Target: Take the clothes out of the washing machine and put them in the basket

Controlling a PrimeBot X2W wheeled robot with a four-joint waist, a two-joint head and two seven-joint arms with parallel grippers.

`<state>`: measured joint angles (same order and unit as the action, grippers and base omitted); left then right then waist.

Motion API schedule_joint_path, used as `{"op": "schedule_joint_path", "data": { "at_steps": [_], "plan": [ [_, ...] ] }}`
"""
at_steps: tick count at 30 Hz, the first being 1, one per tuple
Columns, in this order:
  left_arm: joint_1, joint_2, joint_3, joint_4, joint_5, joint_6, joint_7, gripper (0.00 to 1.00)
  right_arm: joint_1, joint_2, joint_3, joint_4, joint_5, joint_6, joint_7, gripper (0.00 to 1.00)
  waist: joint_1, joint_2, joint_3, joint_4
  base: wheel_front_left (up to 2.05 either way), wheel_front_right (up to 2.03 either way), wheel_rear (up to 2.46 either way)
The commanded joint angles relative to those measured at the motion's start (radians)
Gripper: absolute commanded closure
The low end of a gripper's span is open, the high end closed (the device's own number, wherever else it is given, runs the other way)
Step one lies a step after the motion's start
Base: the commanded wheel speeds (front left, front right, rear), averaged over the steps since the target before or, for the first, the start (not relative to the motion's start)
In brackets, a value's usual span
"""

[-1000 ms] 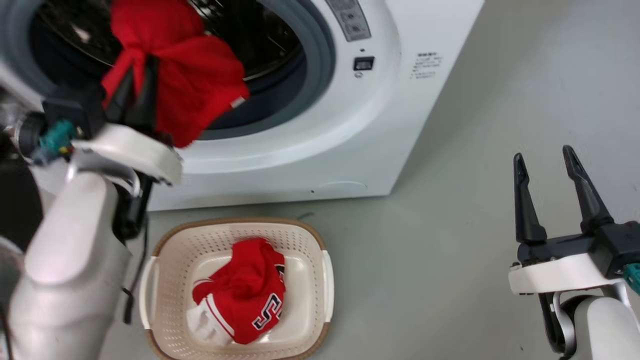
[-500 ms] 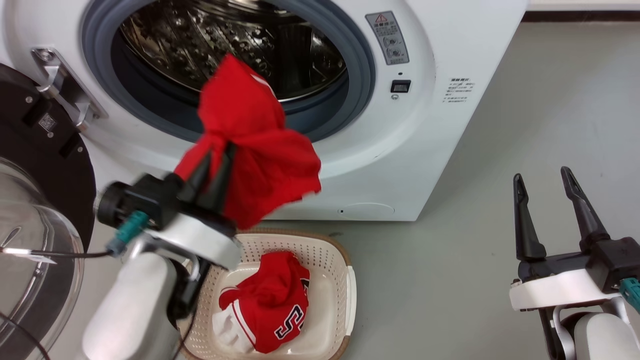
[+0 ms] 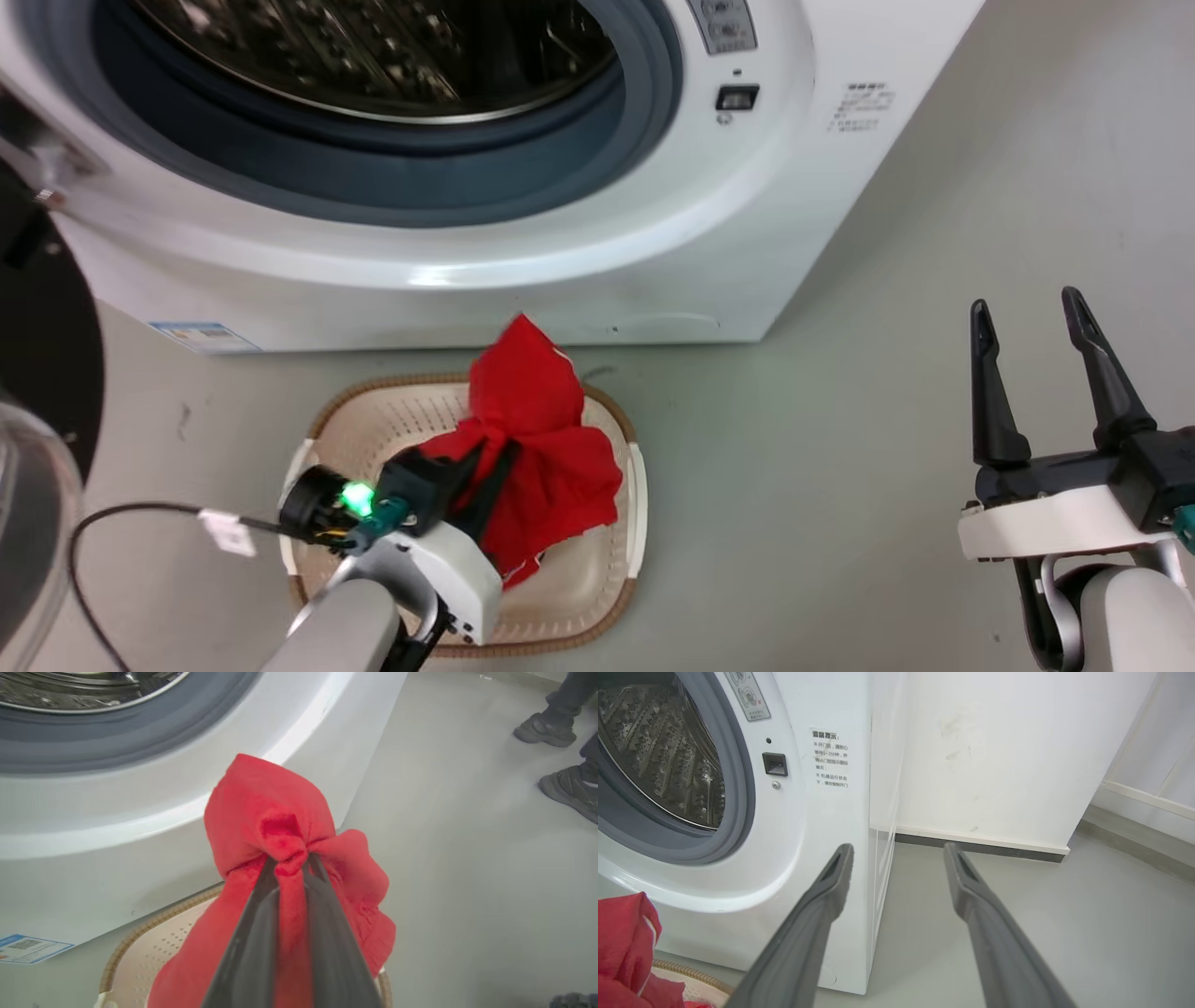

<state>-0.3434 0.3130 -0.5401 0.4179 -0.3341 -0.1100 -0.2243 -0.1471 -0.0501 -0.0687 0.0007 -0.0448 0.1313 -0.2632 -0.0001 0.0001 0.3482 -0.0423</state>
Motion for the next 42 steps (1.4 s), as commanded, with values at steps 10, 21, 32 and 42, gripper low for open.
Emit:
{"op": "schedule_joint_path", "data": {
  "at_steps": [10,21,32,42],
  "plan": [
    [-0.195,-0.015,-0.049,0.289,0.068,-0.009,-0.027,1.00,-0.096,0.000,0.002,-0.029,0.016,-0.001,-0.002,0.00,0.0001,-0.0001,0.263,-0.094,0.00,0.00,0.00],
    [-0.380,0.024,-0.104,0.509,0.147,-0.013,-0.038,1.00,-0.144,0.000,0.015,-0.039,0.078,-0.001,-0.002,0.00,0.0001,-0.0001,0.444,-0.185,0.00,0.00,0.00],
    [-0.512,0.012,-0.115,0.698,0.148,-0.014,-0.042,1.00,-0.168,0.000,0.036,-0.048,0.117,-0.001,-0.002,0.00,0.0001,-0.0001,0.549,-0.220,0.00,0.00,0.00],
    [-0.550,-0.008,-0.122,0.787,0.138,-0.010,-0.041,0.00,-0.176,0.000,0.045,-0.044,0.128,-0.001,-0.002,0.00,0.0001,-0.0001,0.547,-0.228,0.00,0.00,0.00]
  ]
}}
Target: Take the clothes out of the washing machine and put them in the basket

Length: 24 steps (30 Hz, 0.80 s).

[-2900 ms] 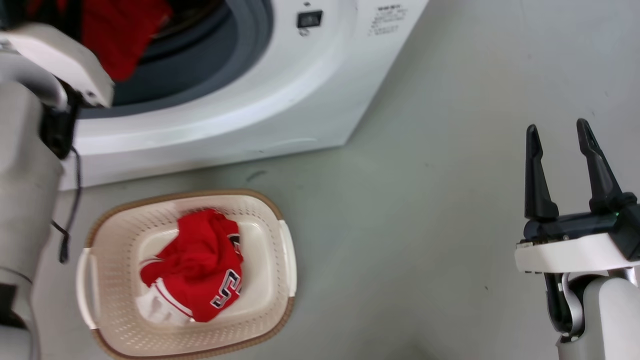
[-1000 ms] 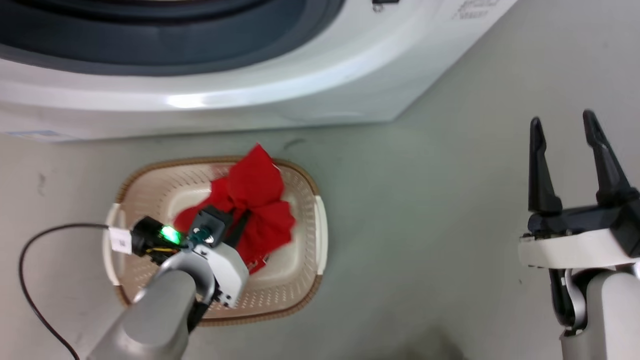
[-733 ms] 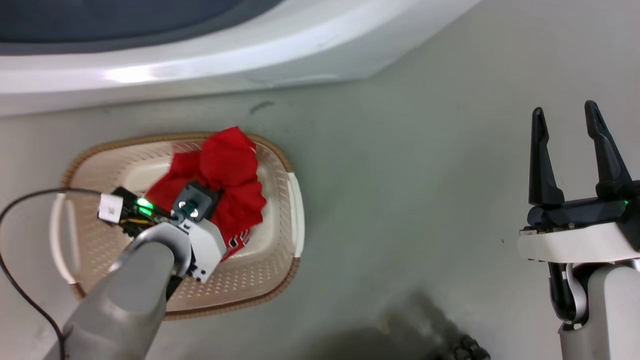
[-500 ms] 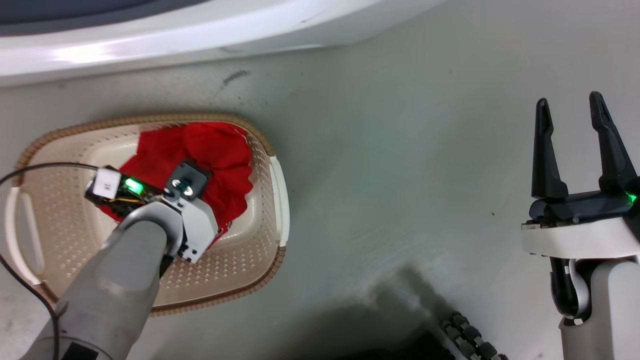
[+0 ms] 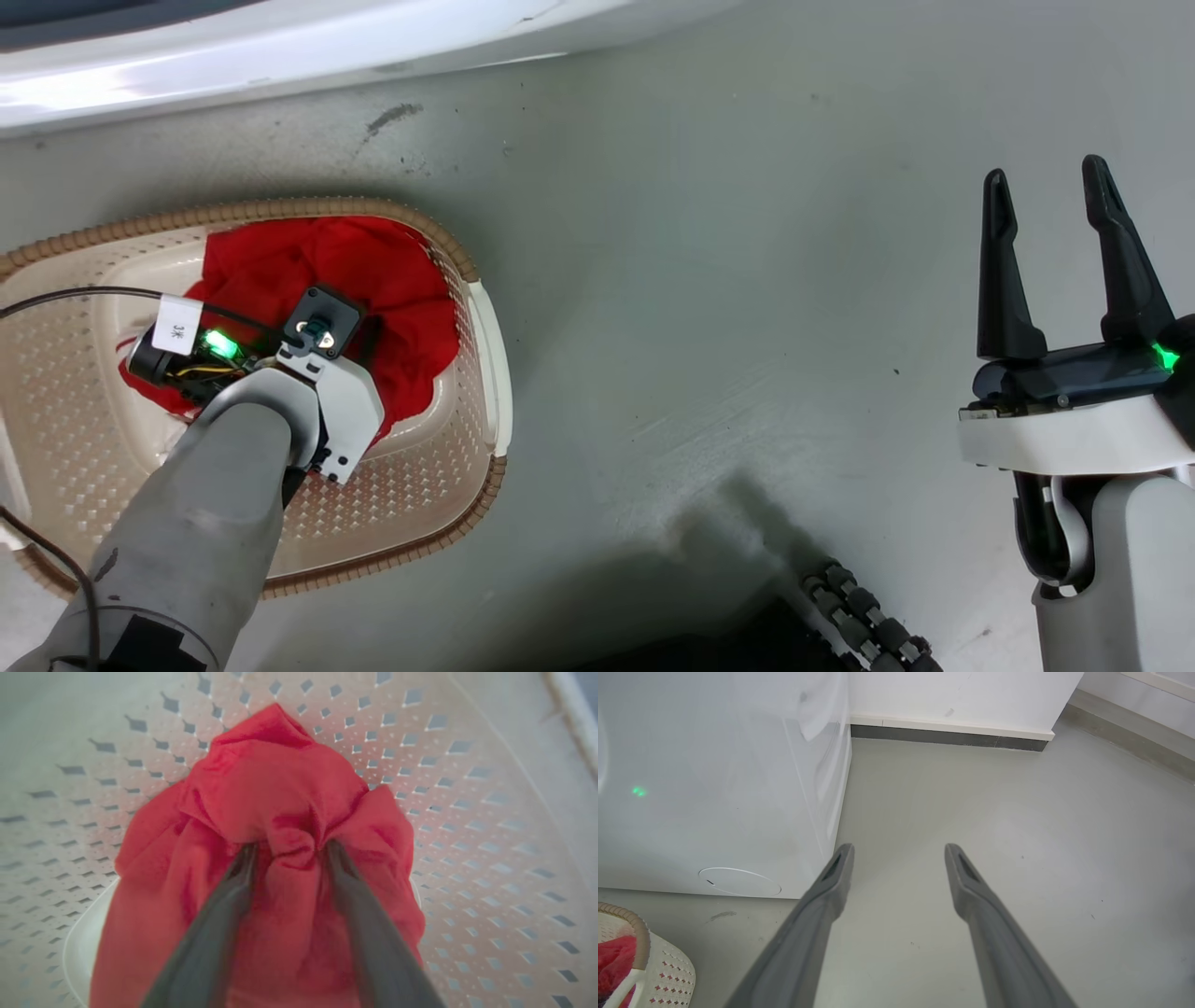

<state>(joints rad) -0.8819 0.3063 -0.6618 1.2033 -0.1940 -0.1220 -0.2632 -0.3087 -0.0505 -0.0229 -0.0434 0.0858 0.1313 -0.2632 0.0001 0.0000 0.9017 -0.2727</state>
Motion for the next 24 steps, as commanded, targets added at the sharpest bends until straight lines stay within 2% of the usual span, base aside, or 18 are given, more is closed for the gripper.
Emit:
{"op": "schedule_joint_path", "data": {
  "at_steps": [1,6,10,19,24],
  "plan": [
    [-0.009,-0.003,-0.001,0.004,-0.003,0.003,-0.002,0.00,-0.015,0.000,-0.001,0.002,-0.004,-0.001,-0.002,0.00,-0.0001,0.0000,-0.014,0.005,0.00,0.00,0.00],
    [0.028,-0.008,-0.010,-0.041,0.004,0.012,-0.002,0.00,-0.011,0.000,-0.013,0.012,-0.018,-0.001,-0.002,0.00,-0.0001,0.0000,-0.084,0.025,0.00,0.00,0.00],
    [0.071,-0.014,-0.003,-0.136,-0.009,0.007,-0.002,0.00,0.002,0.000,-0.030,0.029,-0.037,-0.001,-0.002,0.00,-0.0001,0.0000,-0.169,0.056,0.00,0.00,0.00],
    [0.213,-0.020,0.068,-0.357,-0.079,-0.004,-0.002,0.00,0.040,0.000,-0.048,0.064,-0.095,-0.001,-0.002,0.00,-0.0001,0.0000,-0.391,0.134,0.00,0.00,0.00],
    [0.291,-0.007,0.153,-0.504,-0.112,-0.004,-0.002,0.00,0.067,0.000,-0.066,0.071,-0.113,-0.001,-0.002,0.00,-0.0001,0.0000,-0.489,0.174,0.00,0.00,0.00]
  ]
}}
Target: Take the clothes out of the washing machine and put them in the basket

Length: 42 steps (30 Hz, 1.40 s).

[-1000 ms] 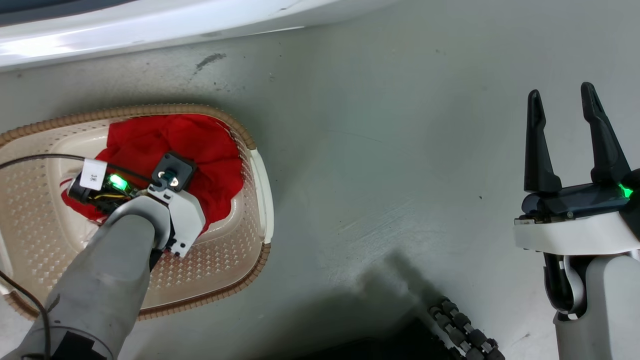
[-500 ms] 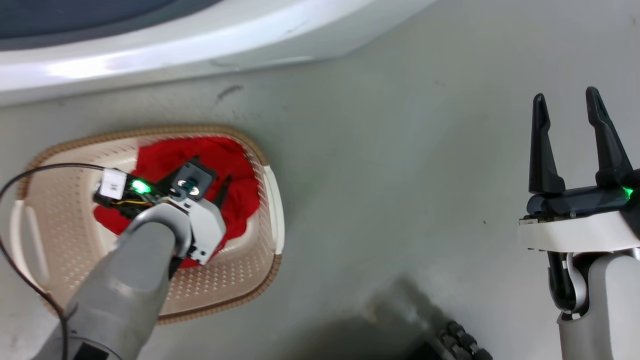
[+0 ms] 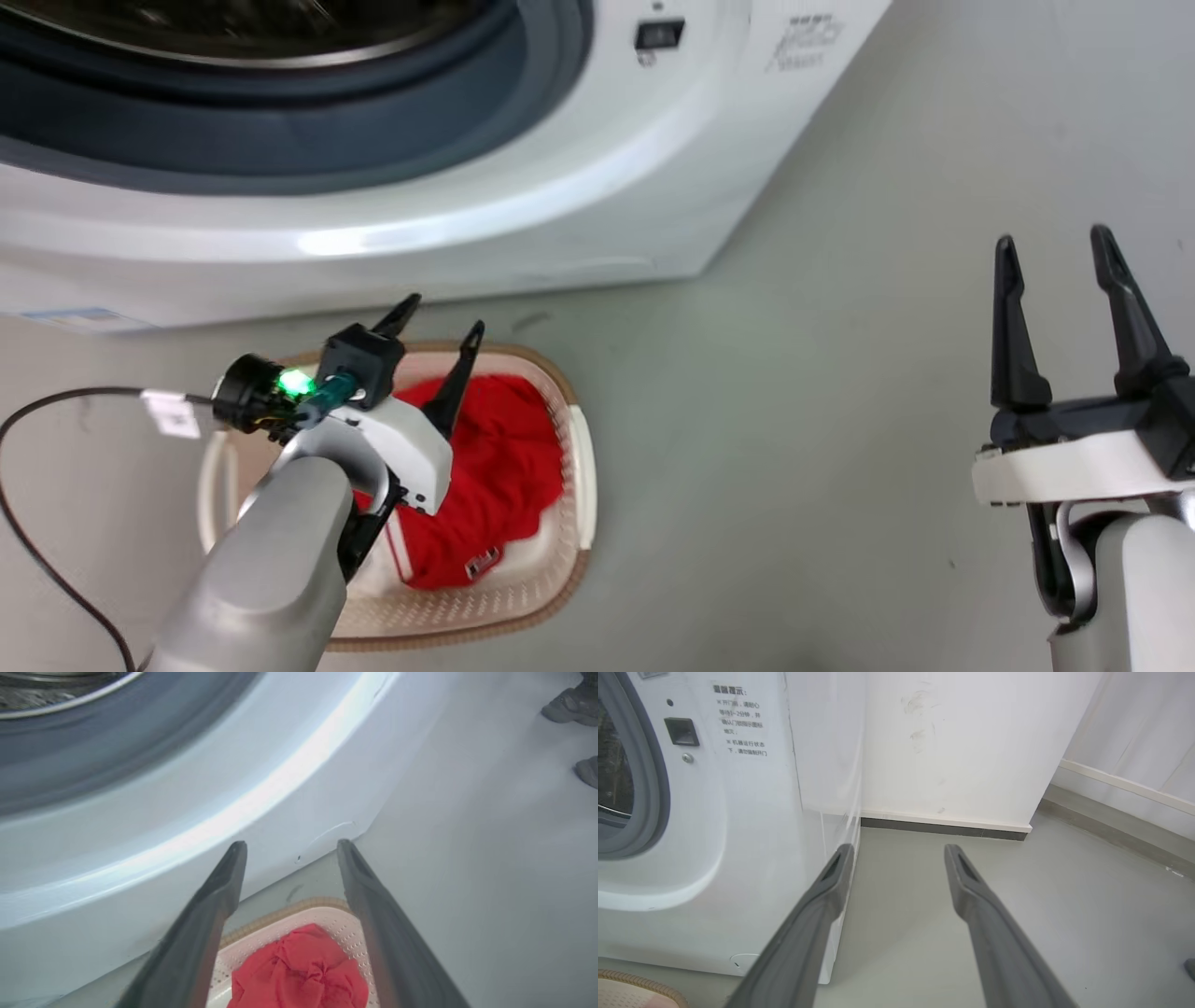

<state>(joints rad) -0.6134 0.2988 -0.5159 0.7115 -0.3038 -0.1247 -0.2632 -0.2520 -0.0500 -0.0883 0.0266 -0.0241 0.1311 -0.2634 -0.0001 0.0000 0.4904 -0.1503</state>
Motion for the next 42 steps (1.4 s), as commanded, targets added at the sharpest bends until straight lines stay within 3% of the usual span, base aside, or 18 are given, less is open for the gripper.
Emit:
{"op": "schedule_joint_path", "data": {
  "at_steps": [1,14,23,34,42],
  "plan": [
    [0.037,0.002,0.025,-0.045,-0.001,0.003,-0.002,0.00,0.016,0.000,-0.005,0.004,-0.007,-0.001,-0.002,0.00,0.0001,0.0000,-0.098,0.063,0.00,0.00,0.00],
    [0.314,0.015,0.269,-0.437,0.079,0.120,-0.002,0.00,0.102,-0.001,-0.006,0.025,-0.004,-0.001,-0.002,0.00,0.0001,0.0000,-0.302,0.164,0.00,0.00,0.00],
    [0.559,-0.059,0.385,-0.640,0.144,0.171,-0.002,0.00,0.193,-0.001,-0.033,0.030,0.041,-0.001,-0.002,0.00,0.0001,0.0000,-0.438,0.201,0.00,0.00,0.00],
    [0.717,-0.136,0.434,-0.708,0.220,0.181,-0.002,0.00,0.290,-0.001,-0.028,0.027,0.073,-0.001,-0.002,0.00,0.0001,0.0000,-0.504,0.202,0.00,0.00,0.00],
    [0.748,-0.162,0.468,-0.691,0.237,0.153,-0.002,0.00,0.316,-0.001,-0.022,0.035,0.065,-0.001,-0.002,0.00,0.0001,0.0000,-0.516,0.190,0.00,0.00,0.00]
  ]
}}
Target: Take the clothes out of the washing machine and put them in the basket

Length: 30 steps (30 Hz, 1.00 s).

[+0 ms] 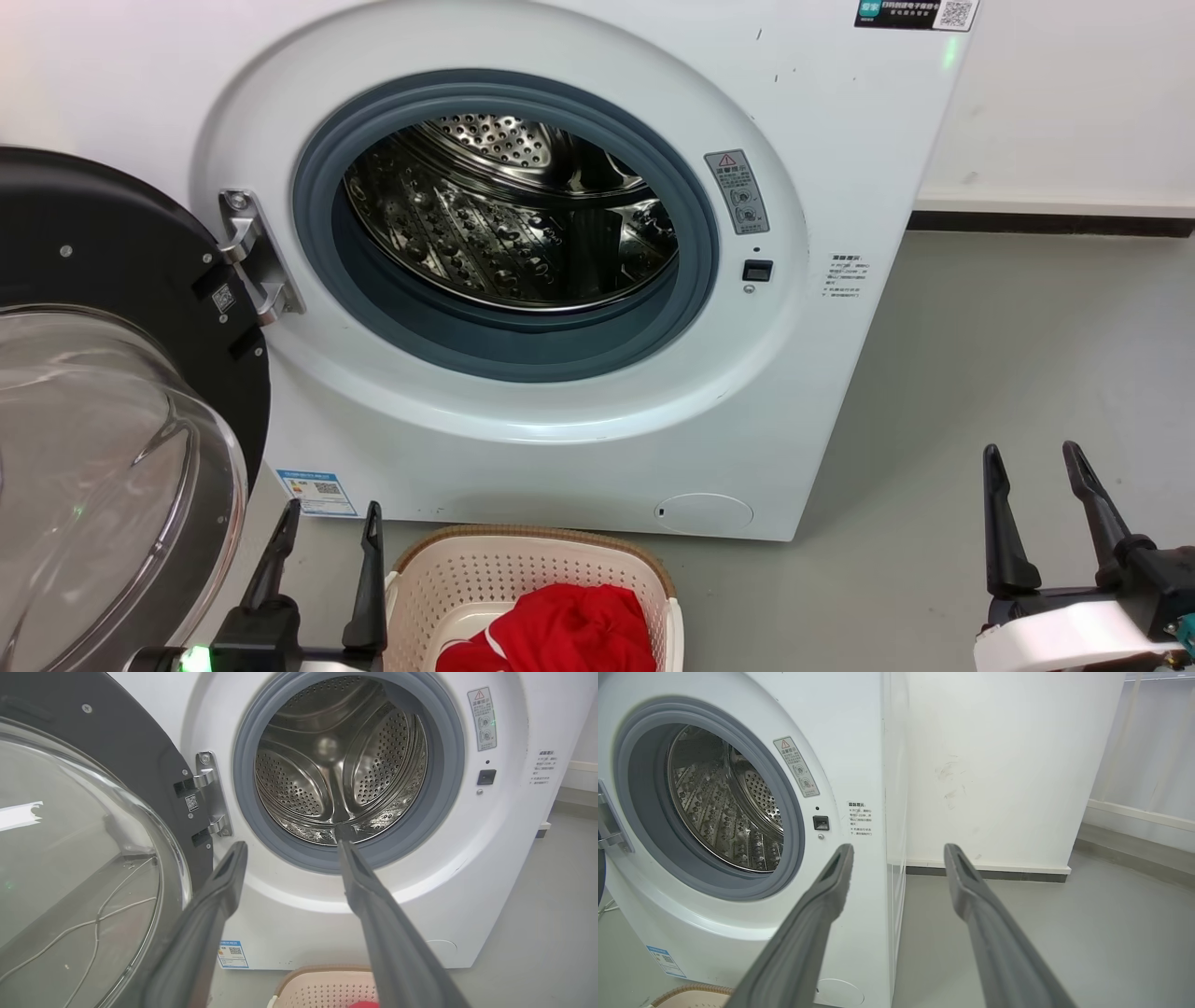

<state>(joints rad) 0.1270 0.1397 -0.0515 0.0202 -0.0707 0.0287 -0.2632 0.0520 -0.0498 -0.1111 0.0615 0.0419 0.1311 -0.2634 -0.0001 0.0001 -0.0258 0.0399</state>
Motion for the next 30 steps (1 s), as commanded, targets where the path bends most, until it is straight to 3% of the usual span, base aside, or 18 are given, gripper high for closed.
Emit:
{"op": "schedule_joint_path", "data": {
  "at_steps": [1,30],
  "plan": [
    [0.007,-0.003,0.006,0.002,0.008,-0.003,-0.002,0.00,0.011,-0.001,0.001,0.000,0.001,-0.001,-0.002,0.00,0.0001,-0.0001,0.000,-0.001,0.00,0.00,0.00],
    [-0.042,-0.014,0.041,0.044,0.051,-0.051,-0.002,0.00,0.002,-0.001,0.003,0.030,-0.001,-0.001,-0.002,0.00,0.0001,-0.0001,0.011,-0.032,0.00,0.00,0.00]
  ]
}}
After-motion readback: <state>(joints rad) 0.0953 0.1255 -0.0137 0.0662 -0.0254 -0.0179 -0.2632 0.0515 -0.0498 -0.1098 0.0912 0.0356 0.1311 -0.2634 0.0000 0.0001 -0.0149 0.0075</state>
